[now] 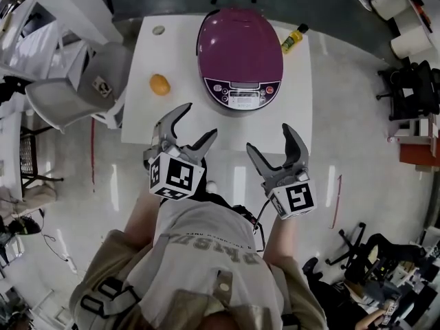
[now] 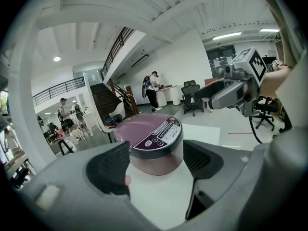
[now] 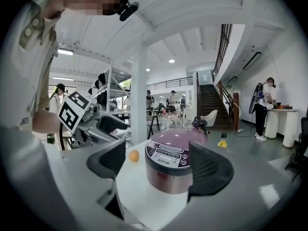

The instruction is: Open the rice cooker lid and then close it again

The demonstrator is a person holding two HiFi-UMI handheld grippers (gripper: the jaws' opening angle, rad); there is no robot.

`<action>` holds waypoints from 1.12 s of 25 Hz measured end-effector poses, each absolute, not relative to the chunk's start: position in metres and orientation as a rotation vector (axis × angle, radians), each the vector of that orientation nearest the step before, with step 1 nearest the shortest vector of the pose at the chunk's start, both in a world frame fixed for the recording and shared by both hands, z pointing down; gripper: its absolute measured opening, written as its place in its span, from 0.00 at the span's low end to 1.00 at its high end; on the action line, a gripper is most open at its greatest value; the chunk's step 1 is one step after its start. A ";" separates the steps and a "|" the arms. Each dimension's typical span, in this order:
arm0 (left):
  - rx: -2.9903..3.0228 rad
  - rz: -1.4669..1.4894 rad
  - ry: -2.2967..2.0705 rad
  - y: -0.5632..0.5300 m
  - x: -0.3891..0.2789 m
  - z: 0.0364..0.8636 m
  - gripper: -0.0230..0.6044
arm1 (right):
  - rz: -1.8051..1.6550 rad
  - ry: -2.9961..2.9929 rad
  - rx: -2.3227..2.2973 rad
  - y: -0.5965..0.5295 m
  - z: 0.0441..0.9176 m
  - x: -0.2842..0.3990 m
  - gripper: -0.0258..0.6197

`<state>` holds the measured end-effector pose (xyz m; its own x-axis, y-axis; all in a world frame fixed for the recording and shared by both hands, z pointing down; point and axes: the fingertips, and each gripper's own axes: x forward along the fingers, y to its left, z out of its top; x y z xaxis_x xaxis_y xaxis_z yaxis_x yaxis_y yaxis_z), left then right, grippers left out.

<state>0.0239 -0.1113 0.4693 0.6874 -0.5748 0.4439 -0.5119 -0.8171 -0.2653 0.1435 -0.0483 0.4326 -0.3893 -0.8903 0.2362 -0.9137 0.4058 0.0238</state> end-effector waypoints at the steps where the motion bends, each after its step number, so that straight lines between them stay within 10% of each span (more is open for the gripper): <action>1: -2.778 -0.797 0.886 -0.116 0.025 0.471 0.61 | 0.164 -2.450 1.586 -0.054 0.434 0.142 0.63; 28: -2.753 -0.959 0.438 -0.198 0.034 0.501 0.64 | 0.108 -2.075 0.883 -0.137 0.512 0.098 0.63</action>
